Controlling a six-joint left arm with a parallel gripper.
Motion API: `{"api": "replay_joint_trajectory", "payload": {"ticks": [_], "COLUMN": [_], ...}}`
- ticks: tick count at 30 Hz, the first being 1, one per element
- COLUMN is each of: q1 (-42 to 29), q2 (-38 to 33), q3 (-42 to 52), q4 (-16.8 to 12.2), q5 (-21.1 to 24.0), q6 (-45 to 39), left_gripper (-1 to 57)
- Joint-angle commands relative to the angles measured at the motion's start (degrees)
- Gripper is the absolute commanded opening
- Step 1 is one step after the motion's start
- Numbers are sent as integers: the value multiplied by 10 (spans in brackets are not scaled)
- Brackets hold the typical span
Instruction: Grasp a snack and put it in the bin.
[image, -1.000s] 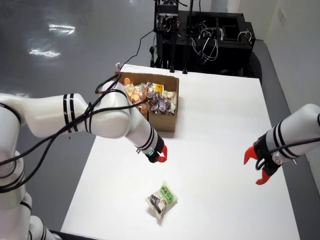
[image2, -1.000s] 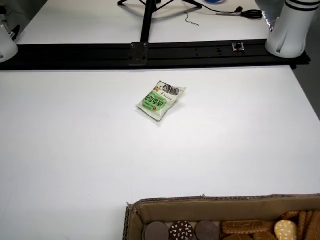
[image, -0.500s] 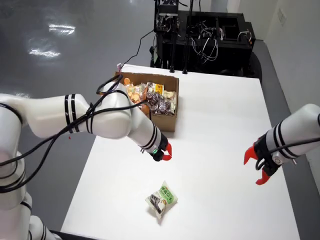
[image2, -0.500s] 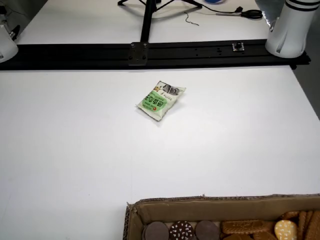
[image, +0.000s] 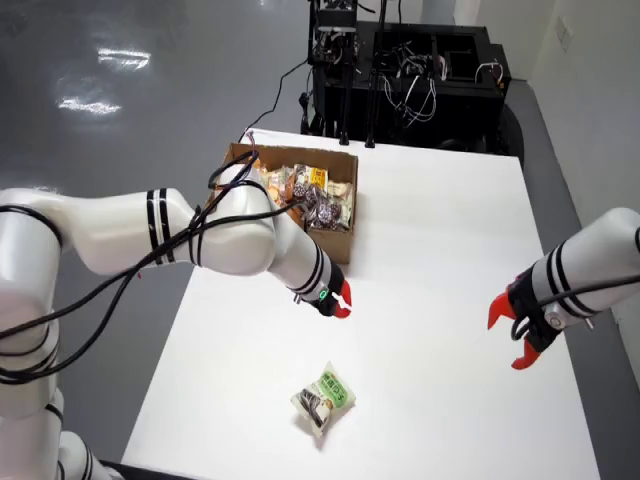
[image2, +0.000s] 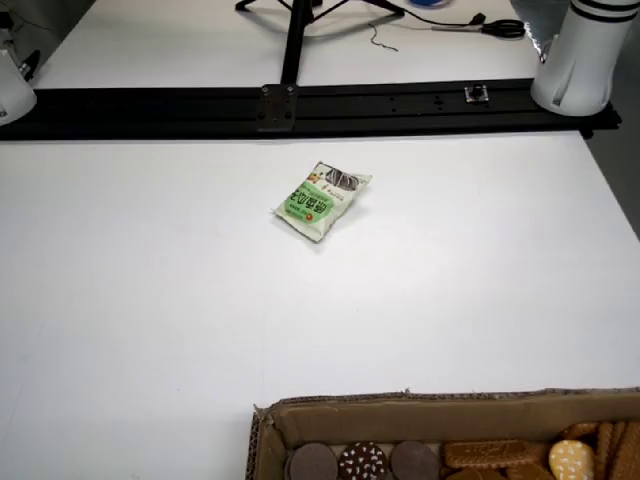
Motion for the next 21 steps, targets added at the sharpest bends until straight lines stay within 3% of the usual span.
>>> {"api": "replay_joint_trajectory", "payload": {"ticks": [1, 15, 21], "q1": [10, 26, 28], "q2": [12, 62, 96], "q3": [-1, -45, -65], "q4": [3, 42, 57], "q5": [-1, 72, 101], "q6": [-93, -366, -458], "left_gripper": [84, 395, 468]}}
